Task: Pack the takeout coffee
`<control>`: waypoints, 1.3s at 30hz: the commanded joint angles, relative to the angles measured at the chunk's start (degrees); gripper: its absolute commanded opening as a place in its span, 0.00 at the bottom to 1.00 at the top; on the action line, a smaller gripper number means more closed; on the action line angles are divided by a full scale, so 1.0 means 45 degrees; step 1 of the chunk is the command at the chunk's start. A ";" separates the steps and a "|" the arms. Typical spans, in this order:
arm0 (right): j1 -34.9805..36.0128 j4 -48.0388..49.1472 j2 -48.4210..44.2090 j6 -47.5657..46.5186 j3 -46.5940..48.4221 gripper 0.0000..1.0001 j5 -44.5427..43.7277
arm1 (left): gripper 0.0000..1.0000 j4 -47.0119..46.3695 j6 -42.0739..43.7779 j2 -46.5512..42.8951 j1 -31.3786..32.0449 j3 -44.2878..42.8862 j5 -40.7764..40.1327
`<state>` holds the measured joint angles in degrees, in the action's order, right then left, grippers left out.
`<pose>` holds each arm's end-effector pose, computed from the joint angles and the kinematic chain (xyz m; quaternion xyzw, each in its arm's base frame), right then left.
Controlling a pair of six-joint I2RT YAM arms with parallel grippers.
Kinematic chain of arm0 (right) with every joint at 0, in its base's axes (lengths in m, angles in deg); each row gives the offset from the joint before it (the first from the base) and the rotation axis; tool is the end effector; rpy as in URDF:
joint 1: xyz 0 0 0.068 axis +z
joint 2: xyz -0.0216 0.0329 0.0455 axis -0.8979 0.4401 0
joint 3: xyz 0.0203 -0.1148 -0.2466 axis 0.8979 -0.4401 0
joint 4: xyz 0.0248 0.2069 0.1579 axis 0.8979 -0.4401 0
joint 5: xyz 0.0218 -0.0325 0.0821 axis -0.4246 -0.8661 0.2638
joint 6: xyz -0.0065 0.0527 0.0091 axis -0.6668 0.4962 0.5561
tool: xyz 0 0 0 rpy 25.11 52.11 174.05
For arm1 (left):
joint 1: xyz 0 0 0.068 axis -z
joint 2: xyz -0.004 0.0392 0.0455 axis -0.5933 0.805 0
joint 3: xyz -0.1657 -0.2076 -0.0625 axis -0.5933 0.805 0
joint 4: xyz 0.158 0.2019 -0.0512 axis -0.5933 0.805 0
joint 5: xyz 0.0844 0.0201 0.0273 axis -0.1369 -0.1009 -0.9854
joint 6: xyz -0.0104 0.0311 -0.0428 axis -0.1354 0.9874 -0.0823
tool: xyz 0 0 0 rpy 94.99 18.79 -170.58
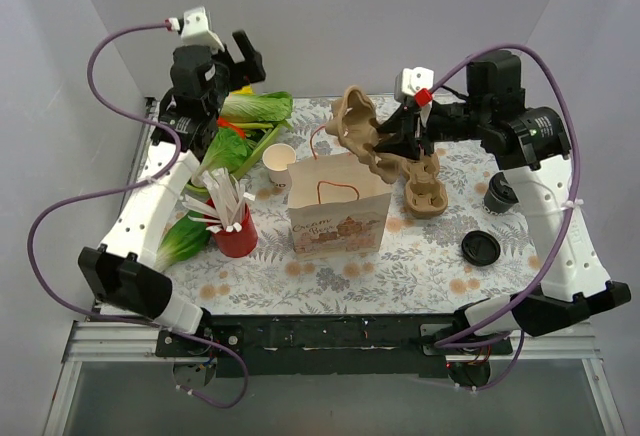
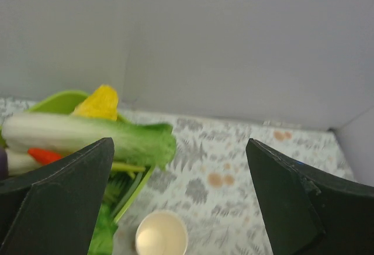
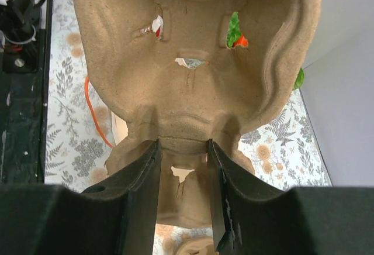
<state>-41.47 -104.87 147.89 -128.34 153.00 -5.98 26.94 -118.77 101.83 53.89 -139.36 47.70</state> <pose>0.2106 0.1158 0.5060 -0.5810 0.5494 0.2765 0.5330 0.3336 -0.0965 0.4888 -0.3093 0.6305 -0.3588 0.6148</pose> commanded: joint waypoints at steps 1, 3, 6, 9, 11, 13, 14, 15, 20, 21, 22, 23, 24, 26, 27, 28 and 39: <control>0.0408 -0.1684 0.0441 -0.1818 0.0881 0.09 -0.0418 | 0.98 0.1230 0.1121 -0.2767 -0.0489 0.2604 0.1505; 0.0545 -0.1786 0.0481 -0.2093 0.0863 0.08 -0.0554 | 0.98 0.1056 0.1376 -0.3333 -0.0606 0.3392 0.1641; 0.0819 -0.1728 0.0578 -0.2639 0.0629 0.08 -0.0750 | 0.98 0.1290 0.1358 -0.3336 -0.0821 0.3746 0.2032; 0.1092 -0.1435 0.0967 -0.2991 0.0706 0.06 -0.1023 | 0.98 0.1232 0.1084 -0.3297 -0.0958 0.3688 0.1956; 0.1230 -0.1241 0.1105 -0.3109 0.0920 0.05 -0.1102 | 0.98 0.1017 0.1220 -0.3278 -0.0978 0.3746 0.1371; 0.1561 -0.1278 0.1359 -0.3342 0.1194 0.05 -0.1199 | 0.98 0.0861 0.1415 -0.3220 -0.1036 0.3806 0.0922; 0.1697 -0.1298 0.1437 -0.3576 0.1292 0.05 -0.1258 | 0.98 0.0841 0.1416 -0.3180 -0.1056 0.3805 0.0513; 0.1815 -0.1240 0.1477 -0.3675 0.1331 0.05 -0.1374 | 0.98 0.0841 0.1416 -0.3199 -0.1095 0.3844 0.0374; 0.2323 -0.0712 0.1847 -0.3462 0.1389 0.04 -0.1629 | 0.98 0.0723 0.1435 -0.3375 -0.1115 0.3981 0.0430; 0.2440 -0.0731 0.2080 -0.3364 0.1506 0.04 -0.1610 | 0.98 0.0724 0.1435 -0.3433 -0.1115 0.4020 0.0586; 0.2499 -0.0847 0.2160 -0.3363 0.1759 0.03 -0.1591 | 0.98 0.0743 0.1397 -0.3473 -0.1115 0.4040 0.0665; 0.2577 -0.0965 0.2257 -0.3383 0.1839 0.03 -0.1571 | 0.98 0.0821 0.1338 -0.3492 -0.1115 0.4059 0.0723; 0.2752 -0.1062 0.2355 -0.3441 0.1956 0.03 -0.1571 | 0.98 0.0879 0.1260 -0.3551 -0.1115 0.4079 0.0782; 0.2967 -0.1356 0.2376 -0.3500 0.1899 0.02 -0.1629 | 0.98 0.0919 0.1143 -0.3570 -0.1115 0.4118 0.0880; 0.3181 -0.1434 0.2337 -0.3577 0.1801 0.02 -0.1649 | 0.98 0.0900 0.1104 -0.3571 -0.1115 0.4118 0.0958; 0.3280 -0.1551 0.2298 -0.3597 0.1568 0.02 -0.1668 | 0.98 0.0899 0.1084 -0.3571 -0.1115 0.4118 0.0997; 0.3476 -0.2117 0.2473 -0.4027 0.1098 0.01 -0.2625 | 0.98 0.0939 0.0967 -0.3707 -0.1115 0.4313 0.1173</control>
<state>-25.74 -112.54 158.76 -145.17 158.16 -16.18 31.11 -114.33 88.04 49.19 -121.06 52.20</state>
